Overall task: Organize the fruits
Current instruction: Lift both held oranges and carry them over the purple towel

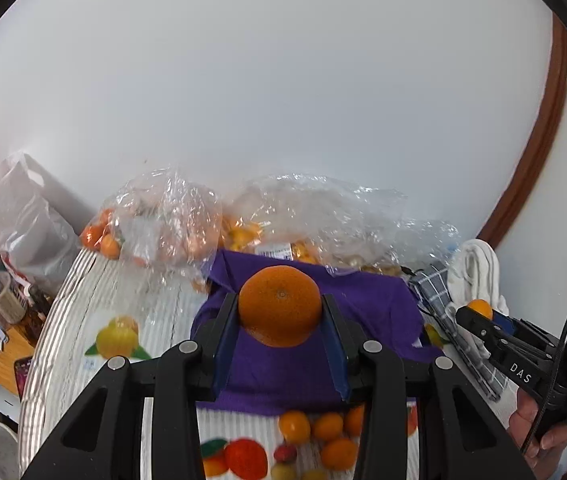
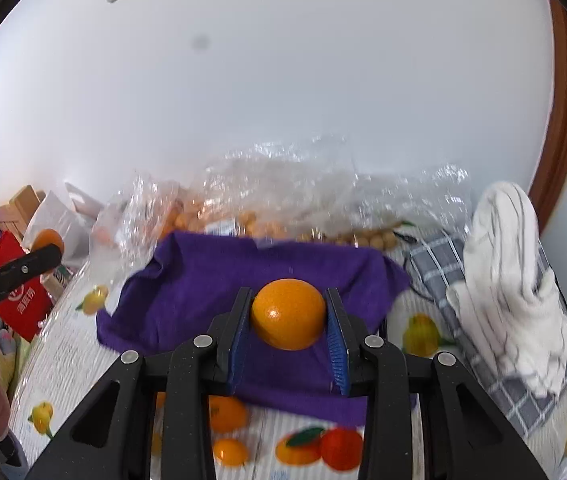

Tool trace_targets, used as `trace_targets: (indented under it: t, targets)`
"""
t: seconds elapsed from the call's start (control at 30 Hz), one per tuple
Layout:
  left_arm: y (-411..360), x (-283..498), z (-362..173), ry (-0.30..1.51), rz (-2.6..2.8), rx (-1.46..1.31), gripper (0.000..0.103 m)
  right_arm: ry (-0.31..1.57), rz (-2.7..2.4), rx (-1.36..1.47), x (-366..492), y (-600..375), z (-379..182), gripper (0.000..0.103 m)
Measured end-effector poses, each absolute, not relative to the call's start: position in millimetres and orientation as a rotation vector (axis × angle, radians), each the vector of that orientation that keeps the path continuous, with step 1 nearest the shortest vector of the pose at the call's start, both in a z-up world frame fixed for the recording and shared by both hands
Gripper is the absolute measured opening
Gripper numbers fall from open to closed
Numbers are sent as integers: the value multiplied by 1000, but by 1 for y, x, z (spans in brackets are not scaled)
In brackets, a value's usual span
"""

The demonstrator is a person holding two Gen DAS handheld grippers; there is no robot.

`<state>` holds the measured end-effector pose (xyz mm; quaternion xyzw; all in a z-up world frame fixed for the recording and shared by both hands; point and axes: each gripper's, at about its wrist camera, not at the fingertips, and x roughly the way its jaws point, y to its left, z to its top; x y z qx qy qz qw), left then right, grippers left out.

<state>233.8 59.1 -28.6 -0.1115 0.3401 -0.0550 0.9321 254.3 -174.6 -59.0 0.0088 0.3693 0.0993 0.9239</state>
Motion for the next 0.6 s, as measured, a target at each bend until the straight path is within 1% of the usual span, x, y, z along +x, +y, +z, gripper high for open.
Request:
trace_targets:
  t: [0.17, 0.3, 0.47, 0.6]
  targets:
    - [60, 265, -39, 720, -94, -252, 38, 775, 214, 16, 290, -170, -66, 35]
    - [58, 282, -56, 723, -52, -202, 38, 803, 232, 35, 318, -165, -83, 35]
    - [51, 295, -79, 769, -63, -141, 38, 830, 246, 30, 328, -166, -106, 35]
    - [48, 301, -93, 809, -78, -147, 38, 866, 235, 19, 334, -171, -119, 35]
